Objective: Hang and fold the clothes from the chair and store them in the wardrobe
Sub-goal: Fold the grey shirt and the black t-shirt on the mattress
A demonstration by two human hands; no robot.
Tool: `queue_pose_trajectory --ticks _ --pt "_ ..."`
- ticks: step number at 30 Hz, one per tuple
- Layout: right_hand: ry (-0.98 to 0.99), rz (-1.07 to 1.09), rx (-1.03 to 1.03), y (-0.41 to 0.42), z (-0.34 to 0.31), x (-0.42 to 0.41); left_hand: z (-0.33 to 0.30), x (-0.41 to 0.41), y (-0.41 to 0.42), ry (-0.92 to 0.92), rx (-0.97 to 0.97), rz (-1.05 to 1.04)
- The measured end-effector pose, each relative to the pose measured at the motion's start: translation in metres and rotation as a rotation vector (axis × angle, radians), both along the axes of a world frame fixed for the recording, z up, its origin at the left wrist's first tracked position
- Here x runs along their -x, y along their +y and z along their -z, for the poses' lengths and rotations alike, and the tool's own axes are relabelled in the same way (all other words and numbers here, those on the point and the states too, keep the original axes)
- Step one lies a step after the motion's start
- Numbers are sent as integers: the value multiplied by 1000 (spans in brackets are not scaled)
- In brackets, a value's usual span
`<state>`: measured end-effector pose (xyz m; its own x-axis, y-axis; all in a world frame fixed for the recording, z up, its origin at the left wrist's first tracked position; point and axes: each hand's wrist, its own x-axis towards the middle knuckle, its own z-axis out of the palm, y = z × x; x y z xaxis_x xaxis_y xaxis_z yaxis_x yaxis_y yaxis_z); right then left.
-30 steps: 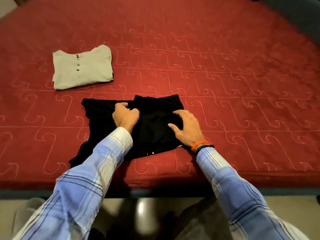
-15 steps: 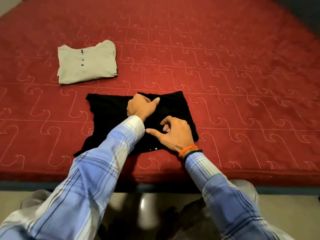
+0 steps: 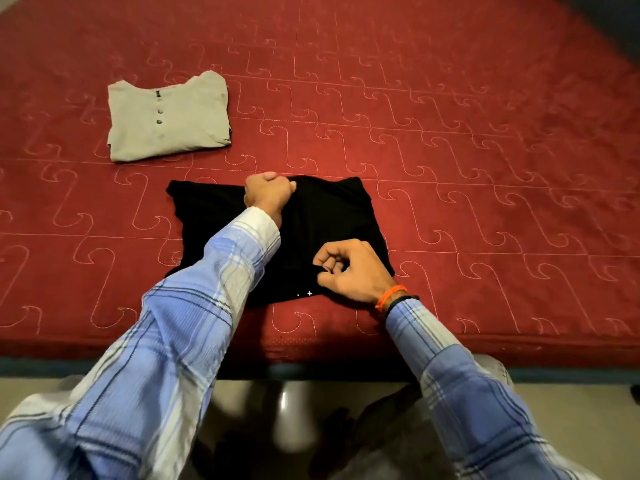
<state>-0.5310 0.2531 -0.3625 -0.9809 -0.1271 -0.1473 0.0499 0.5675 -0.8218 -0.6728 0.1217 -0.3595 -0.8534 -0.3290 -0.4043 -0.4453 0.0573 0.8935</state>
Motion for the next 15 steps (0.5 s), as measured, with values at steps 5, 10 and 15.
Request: queue_pose_trajectory --ticks 5,10,15 --pt "-45 -22 14 8 -10 7 7 -9 -11 75 -37 -86" --pt "80 180 61 12 3 7 -3 -22 -14 52 121 152" --pt "426 287 -236 27 15 -2 -21 -75 -12 140 441 354"
